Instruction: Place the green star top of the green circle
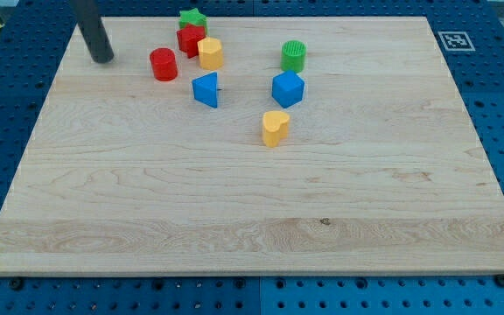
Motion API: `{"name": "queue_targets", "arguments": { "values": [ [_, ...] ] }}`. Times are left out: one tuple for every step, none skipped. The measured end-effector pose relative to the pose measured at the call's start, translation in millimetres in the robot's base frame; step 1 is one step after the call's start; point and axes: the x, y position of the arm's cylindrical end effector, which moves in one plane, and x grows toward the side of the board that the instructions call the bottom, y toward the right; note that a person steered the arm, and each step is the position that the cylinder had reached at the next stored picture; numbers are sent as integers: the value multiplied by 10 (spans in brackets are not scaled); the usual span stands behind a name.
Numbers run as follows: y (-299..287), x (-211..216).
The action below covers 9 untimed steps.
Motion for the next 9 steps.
{"name": "queue_targets", "arguments": {
  "values": [
    [0,-424],
    [16,-709],
    [69,-789],
    [69,-789],
    [297,-780],
    [562,-781],
    [567,-781],
    [703,-781],
    [796,-781]
  ]
}}
